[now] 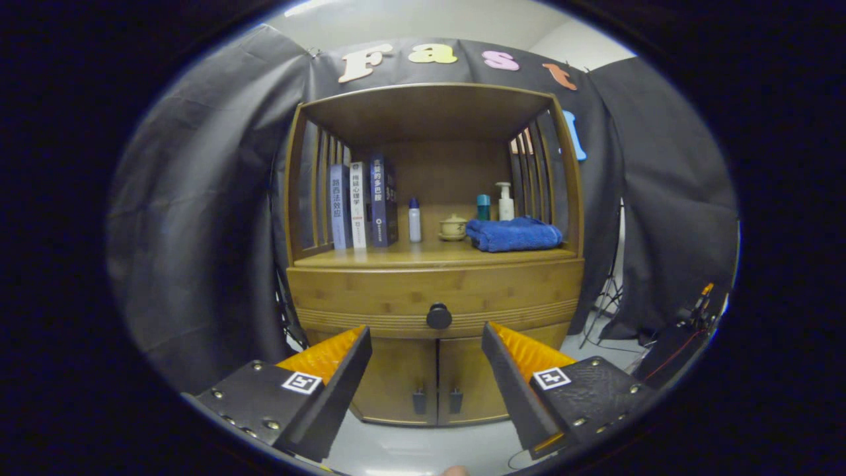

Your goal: Pull open the drawer, take out the items inside it, and place them on the countertop above the cabinet.

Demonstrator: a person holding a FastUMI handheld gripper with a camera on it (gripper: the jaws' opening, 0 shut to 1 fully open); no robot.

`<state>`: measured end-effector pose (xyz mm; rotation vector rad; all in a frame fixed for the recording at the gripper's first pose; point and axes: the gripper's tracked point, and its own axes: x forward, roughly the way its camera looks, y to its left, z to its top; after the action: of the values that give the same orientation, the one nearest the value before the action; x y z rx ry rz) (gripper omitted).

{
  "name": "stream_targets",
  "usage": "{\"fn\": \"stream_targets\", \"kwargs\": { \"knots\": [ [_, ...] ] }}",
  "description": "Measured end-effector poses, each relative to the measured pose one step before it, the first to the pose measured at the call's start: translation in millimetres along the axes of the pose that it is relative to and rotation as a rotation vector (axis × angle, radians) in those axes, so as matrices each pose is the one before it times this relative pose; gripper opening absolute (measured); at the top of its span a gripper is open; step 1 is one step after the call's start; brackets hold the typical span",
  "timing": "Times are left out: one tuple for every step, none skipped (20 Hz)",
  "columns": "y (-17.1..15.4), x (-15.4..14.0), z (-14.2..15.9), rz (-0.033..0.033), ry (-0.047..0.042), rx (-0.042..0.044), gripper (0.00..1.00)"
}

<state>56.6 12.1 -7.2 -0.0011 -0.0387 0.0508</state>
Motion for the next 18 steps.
{"fn": "stream_targets", "kwargs": {
  "knots": [
    [-3.52,12.88,0.67,-0.00252,-0.00137,0.00918,1.00],
    [-5.09,14.68,-1.79,-0.01019,0.00593,0.00666,1.00],
    [-3.01,15.03,-4.64,-0.00820,0.01047,0.00396,1.00],
    [-5.46,15.88,-7.18,-0.02173,0.02755,-0.00239,1.00],
    [-3.70,14.39,-6.60,-0.01139,0.01964,0.00080,1.00],
    [0.61,16.93,-5.66,0.00394,0.01134,-0.00246,1.00],
    [1.66,17.28,-8.53,0.00699,0.03463,-0.00272,1.00],
    [0.10,11.81,-5.11,0.00857,0.02492,0.00101,1.00],
    [-1.53,16.16,-9.47,-0.00281,0.02618,0.00493,1.00],
    [-3.99,13.12,-0.63,-0.00999,-0.00625,-0.00814,1.00],
    [-3.64,10.26,2.09,-0.01399,-0.00733,-0.02182,0.86],
    [-0.51,2.86,4.15,0.00717,-0.00997,0.00520,0.72],
    [4.41,4.16,-1.09,0.00889,0.00272,0.01344,0.58],
    [-1.77,2.91,-6.83,0.00536,0.03183,0.02541,0.44],
    [0.63,18.14,5.51,-0.00222,-0.03813,0.05318,0.45],
    [-1.12,-1.84,-3.27,-0.00584,0.01748,0.05108,0.45],
    [-0.76,-5.27,-0.45,0.00885,0.00994,0.05576,0.45],
    [1.46,0.62,-1.31,0.01985,0.00203,0.01599,0.45]
  ]
}}
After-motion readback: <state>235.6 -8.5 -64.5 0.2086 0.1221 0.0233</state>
